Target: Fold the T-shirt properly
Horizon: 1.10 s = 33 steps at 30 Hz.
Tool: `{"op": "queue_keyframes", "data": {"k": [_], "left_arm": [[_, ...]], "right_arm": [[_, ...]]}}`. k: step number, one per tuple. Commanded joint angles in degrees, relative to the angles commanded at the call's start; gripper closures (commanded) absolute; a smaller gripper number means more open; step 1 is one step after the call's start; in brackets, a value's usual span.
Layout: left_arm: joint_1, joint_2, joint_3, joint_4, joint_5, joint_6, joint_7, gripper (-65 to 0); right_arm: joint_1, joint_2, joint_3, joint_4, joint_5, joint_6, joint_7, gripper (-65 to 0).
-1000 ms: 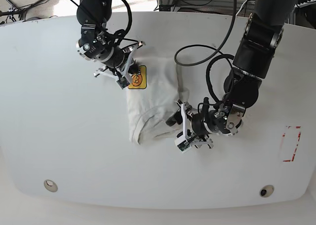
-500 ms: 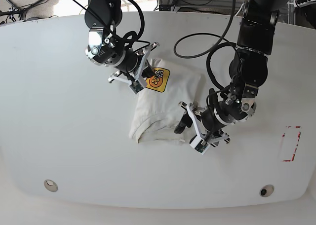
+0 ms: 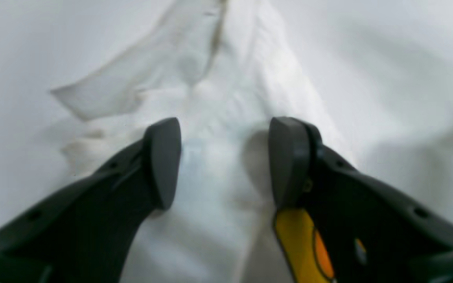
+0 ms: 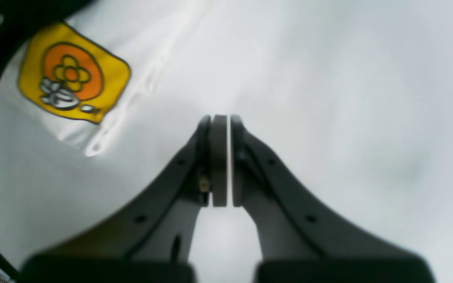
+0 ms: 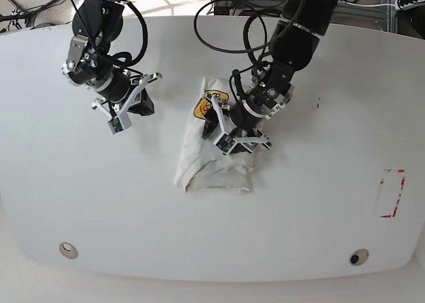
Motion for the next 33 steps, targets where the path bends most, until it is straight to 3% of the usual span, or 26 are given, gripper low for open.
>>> {"op": "queue_keyframes", "data": {"k": [5,10,15,19,23,29,31,33], "left_arm": [[-1.8,0.5,0.1,-9.7,0.1,0.0,-2.5,-33.3],[-5.1,1.3,0.0,-12.8,0.0,-0.2,-2.6,-33.3],[-4.7,1.3,-2.3,-1.1,0.1,-0.3,-2.5,-33.3],[-7.4,1.6,-2.7,-1.0,0.1,-0.1,-2.5,-33.3],[-12.5,5.5,-3.1,-10.5,0.1,-0.1,-2.5,-33.3],[-23.0,8.3,-3.3,-31.0,-0.1,0.1,-4.7,-33.5],[-22.7,8.3,-3.4,-31.9,0.0,1.6,-7.8,-35.6],[-21.5,8.3,-3.3,-30.5,0.0,3.0,-7.7,-38.8]], "right_arm": [[-0.7,0.7,0.3,0.3,0.0,0.0,0.0,-0.8],[-1.7,0.5,0.0,0.3,0.1,0.0,0.0,-0.8],[-1.5,0.4,-0.2,0.4,0.1,0.0,0.0,-0.8],[-1.3,0.4,-0.2,0.4,0.1,0.0,0.0,-0.8],[-1.2,0.4,-0.2,1.1,0.2,0.0,0.0,-0.8],[-1.0,0.4,-0.2,1.1,0.2,0.0,0.0,-0.8],[-1.0,0.4,-0.2,0.9,0.2,0.0,0.0,-0.8],[-1.1,0.4,-0.2,1.0,0.2,0.0,0.0,-0.8]]}}
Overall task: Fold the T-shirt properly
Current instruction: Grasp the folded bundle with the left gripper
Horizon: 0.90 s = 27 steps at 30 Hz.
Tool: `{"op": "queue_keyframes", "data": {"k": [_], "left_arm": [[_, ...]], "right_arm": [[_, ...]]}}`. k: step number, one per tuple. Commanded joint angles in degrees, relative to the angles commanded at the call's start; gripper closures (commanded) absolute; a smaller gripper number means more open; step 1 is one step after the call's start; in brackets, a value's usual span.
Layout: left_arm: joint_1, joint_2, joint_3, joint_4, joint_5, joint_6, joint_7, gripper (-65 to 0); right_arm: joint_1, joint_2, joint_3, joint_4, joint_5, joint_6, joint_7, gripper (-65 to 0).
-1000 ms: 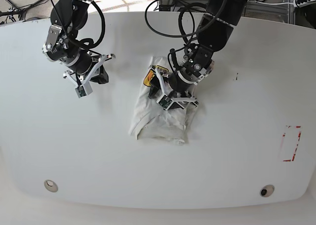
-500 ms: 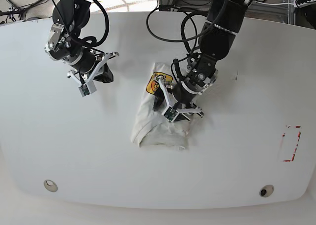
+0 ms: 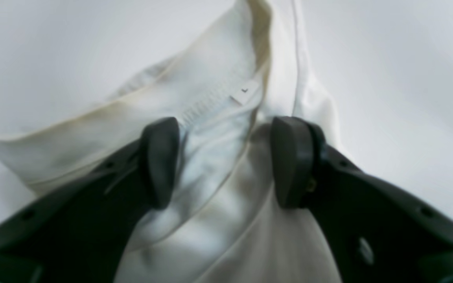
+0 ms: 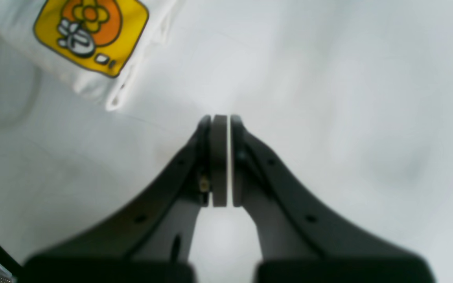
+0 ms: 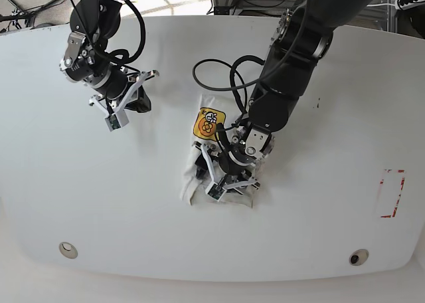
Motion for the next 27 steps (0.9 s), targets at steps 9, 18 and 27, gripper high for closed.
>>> {"op": "queue_keyframes", "data": {"k": [9,18,27], "left_arm": [[10.2,-1.8,0.1,23.6,0.1,0.4,5.6,-39.2],[22.2,-5.3,-0.2,32.7,0.3,0.5,6.5,-39.2],[27.4,-9.9,-0.4,31.9,0.0,0.5,6.4,-39.2]], "right_arm": [[0.1,0.0,0.0,-0.1,-0.1,0.0,0.0,-0.8],[0.2,0.0,0.0,-0.1,-0.1,0.0,0.0,-0.8],[-0.1,0.0,0.0,-0.1,0.0,0.0,0.0,-0.8]]}}
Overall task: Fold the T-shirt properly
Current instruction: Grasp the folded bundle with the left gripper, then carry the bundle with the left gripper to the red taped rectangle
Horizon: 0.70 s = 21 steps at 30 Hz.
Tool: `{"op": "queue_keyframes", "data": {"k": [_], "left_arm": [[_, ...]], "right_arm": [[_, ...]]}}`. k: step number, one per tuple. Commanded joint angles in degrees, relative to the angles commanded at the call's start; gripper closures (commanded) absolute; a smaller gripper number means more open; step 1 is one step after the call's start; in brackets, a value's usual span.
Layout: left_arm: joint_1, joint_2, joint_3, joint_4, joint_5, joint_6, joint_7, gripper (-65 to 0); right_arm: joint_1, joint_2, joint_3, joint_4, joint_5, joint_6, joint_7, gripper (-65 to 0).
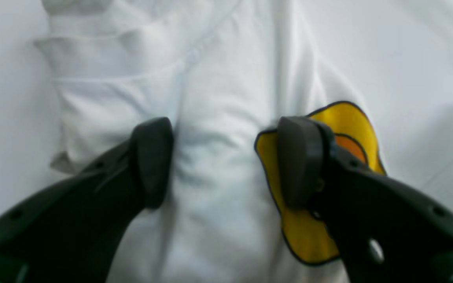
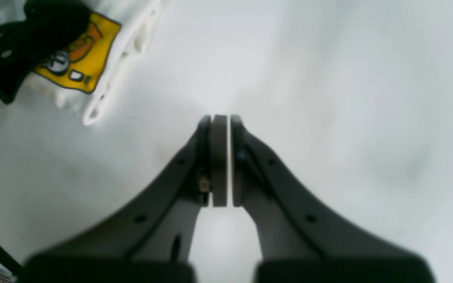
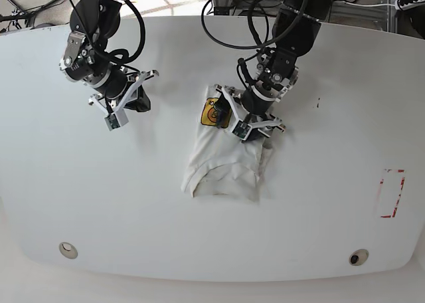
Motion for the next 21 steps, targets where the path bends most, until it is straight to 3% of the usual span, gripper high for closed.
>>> {"op": "queue_keyframes", "data": {"k": [10,16,21], "left_arm": [[1.4,-0.2,0.0,13.1,0.1,0.0,0.4,-39.4],[-4.4,2.9,0.1,7.0,0.4,0.0,0.4,-39.4],[-11.0,5.8,0.1,-3.3,0.3,0.0,3.5,-39.4]], "right_arm": [[-0.2,0.0,0.0,0.1,0.0,0.0,0.0,-0.8],[-0.3,0.0,0.0,0.1,0.0,0.0,0.0,-0.8],[-0.4,0.0,0.0,0.1,0.0,0.0,-0.1,-0.8]]}}
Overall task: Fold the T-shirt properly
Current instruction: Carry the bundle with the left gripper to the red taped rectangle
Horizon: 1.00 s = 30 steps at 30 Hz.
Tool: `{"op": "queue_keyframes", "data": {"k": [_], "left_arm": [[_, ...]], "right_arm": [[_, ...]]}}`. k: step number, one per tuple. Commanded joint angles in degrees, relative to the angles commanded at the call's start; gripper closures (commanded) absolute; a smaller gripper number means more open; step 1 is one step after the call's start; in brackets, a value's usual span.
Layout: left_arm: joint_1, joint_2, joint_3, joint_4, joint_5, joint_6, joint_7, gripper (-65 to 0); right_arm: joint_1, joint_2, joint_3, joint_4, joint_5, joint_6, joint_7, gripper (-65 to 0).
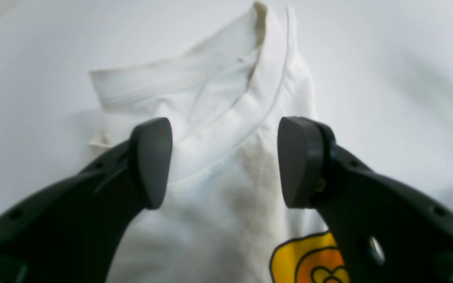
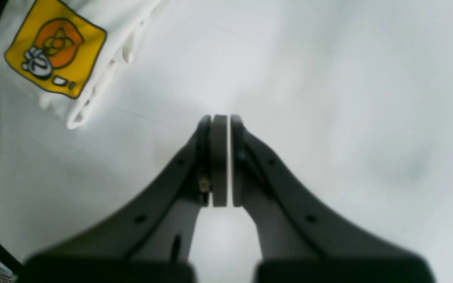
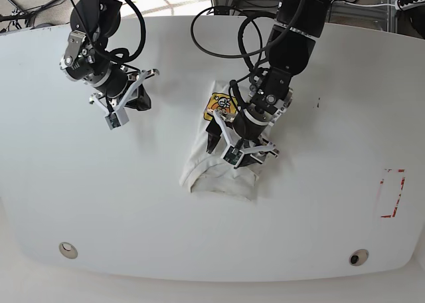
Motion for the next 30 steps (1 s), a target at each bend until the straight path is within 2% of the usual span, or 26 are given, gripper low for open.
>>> {"op": "queue_keyframes", "data": {"k": [5,10,12,15,19,23,27,30], "left_arm": [[-3.0,1.3,0.0,-10.0,-0.1,0.0,-0.4,-39.4],[-4.0,0.2,-1.6,-15.8,-0.3,-0.4,-0.4,-39.4],[-3.7,-2.5,-5.0,-16.2,-0.4,-1.1,-0.3,-39.4],[-2.5,-6.0,-9.3,-16.0,-0.4,-6.6,0.0,-39.4],[-2.3,-11.9,-14.7,-16.2,-0.1,-11.9,0.1,-39.4],[-1.8,-20.0,-18.6,-16.2,-0.1,-15.0,0.1,-39.4],[-1.7,-27.6,-19.8,-16.3,-0.3,-15.6,0.1,-39.4],[-1.6,-32.8,-19.9,-17.1,-0.4,-17.4,-0.1,-39.4]], "right_arm": [[0.0,0.0,0.3,0.0,0.0,0.0,0.0,-0.8],[0.0,0.0,0.4,0.0,0.0,0.0,0.0,-0.8],[0.0,0.0,0.4,0.0,0.0,0.0,0.0,-0.8],[0.1,0.1,0.4,0.0,0.0,0.0,0.0,-0.8],[0.1,0.1,0.4,0.0,0.0,0.0,0.0,-0.8],[0.3,0.1,0.4,0.0,0.0,0.0,0.0,-0.8],[0.4,0.1,0.2,0.0,0.0,0.0,0.0,-0.8],[0.4,0.1,0.2,0.1,0.0,0.0,0.0,-0.8]]}}
